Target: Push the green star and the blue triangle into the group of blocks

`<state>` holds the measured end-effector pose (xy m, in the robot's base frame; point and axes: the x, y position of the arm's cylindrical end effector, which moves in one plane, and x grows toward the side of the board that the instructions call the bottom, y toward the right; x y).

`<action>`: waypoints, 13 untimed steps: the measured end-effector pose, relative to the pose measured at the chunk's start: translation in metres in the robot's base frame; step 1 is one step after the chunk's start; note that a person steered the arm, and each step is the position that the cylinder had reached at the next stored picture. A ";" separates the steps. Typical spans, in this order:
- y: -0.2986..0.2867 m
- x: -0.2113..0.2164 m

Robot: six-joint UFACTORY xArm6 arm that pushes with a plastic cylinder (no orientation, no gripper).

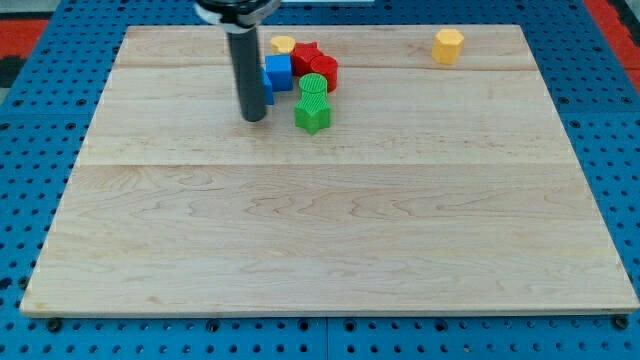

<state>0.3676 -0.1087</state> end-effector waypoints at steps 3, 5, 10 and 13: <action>0.011 -0.048; 0.048 -0.020; 0.076 -0.006; 0.093 -0.010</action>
<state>0.3579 -0.0156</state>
